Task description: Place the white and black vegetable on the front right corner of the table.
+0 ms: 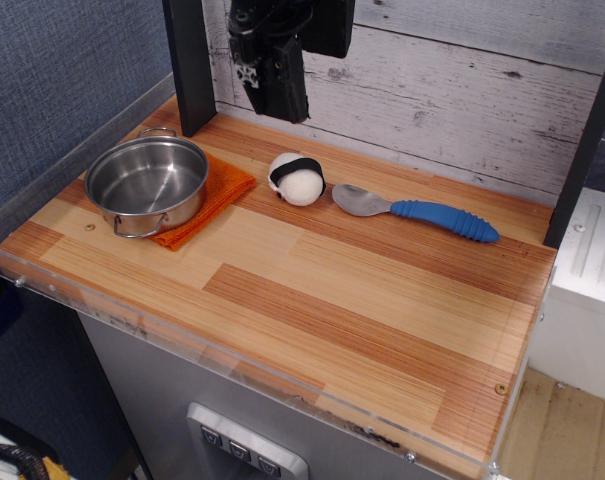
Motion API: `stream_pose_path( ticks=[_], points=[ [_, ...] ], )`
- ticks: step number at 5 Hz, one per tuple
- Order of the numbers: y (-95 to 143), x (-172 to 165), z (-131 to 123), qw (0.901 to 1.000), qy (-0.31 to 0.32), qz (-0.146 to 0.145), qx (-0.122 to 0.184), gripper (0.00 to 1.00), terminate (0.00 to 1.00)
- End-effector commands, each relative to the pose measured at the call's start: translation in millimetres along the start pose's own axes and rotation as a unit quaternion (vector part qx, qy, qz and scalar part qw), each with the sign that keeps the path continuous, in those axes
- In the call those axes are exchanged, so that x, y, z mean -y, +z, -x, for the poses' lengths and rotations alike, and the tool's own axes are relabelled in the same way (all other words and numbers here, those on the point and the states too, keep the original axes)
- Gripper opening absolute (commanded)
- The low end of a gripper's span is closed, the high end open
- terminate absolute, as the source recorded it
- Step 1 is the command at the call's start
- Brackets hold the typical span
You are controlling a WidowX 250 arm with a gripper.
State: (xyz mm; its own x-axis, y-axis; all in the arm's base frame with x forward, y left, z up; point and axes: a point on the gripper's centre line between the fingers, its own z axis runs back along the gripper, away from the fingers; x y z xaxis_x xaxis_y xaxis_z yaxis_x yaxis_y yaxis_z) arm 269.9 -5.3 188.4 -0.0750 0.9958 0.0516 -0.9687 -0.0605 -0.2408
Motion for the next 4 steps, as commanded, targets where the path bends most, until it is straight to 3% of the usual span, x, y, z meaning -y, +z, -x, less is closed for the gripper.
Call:
stream_pose_path(
  ticks=[1,2,4],
  points=[
    [0,0,0,1.0000,0.000,0.000,0.000,1.00,0.00],
    [1,25,-32,0.9993,-0.015,0.010,0.033,1.00,0.00],
    [-13,58,-66,0.9979,-0.040,0.008,0.051,1.00,0.00]
  ],
)
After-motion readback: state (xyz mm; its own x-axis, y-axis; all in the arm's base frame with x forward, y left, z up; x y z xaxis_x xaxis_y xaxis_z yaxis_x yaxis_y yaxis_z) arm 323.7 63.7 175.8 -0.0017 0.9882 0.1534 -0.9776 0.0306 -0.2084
